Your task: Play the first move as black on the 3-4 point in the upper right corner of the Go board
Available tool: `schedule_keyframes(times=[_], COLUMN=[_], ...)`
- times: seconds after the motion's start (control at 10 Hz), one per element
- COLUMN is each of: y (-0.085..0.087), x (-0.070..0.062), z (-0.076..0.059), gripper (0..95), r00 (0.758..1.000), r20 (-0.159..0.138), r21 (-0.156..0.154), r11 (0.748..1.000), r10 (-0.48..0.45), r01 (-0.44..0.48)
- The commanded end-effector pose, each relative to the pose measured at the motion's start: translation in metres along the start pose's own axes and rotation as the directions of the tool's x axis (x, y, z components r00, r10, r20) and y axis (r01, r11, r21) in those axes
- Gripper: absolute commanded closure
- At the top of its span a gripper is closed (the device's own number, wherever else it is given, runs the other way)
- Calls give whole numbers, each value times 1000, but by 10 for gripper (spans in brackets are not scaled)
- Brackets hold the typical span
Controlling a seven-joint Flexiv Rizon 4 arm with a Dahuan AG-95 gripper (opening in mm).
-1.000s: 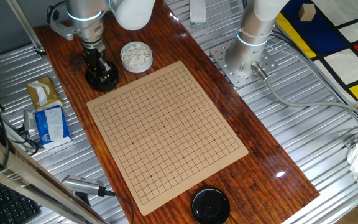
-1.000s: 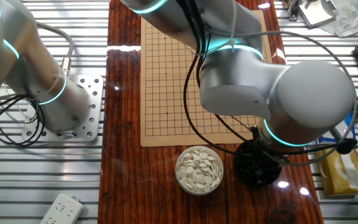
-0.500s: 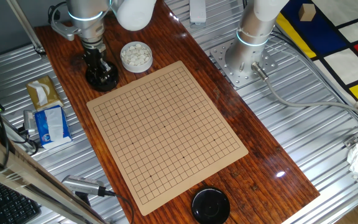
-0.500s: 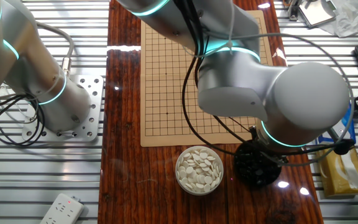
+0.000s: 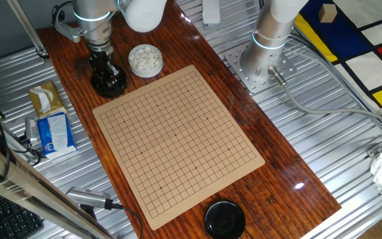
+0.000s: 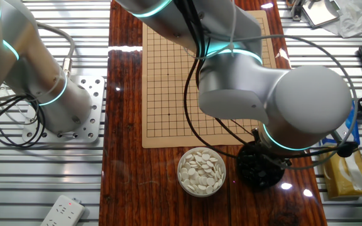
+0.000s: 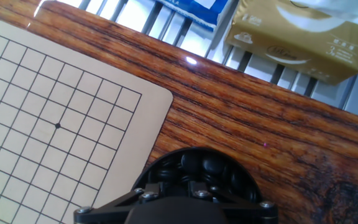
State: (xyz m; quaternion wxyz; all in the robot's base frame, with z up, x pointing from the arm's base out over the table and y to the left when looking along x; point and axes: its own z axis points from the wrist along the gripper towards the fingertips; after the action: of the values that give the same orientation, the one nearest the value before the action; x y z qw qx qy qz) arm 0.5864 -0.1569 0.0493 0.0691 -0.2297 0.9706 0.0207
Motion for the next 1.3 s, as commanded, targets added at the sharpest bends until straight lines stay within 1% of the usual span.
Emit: schedule_keyframes(times=[0.1,0.2,0.4,1.3], y=[0,-1,-1,-1], x=[0,1,2,2], z=[1,2,2,2], gripper=[760,760,760,760], r00=[1000,1000,1000,1000], r20=[11,17,19,20], r21=[-1,-2,-2,1], r11=[1000,1000,1000,1000], r10=[-4,-3,-5,-8], r01=[4,3,5,8])
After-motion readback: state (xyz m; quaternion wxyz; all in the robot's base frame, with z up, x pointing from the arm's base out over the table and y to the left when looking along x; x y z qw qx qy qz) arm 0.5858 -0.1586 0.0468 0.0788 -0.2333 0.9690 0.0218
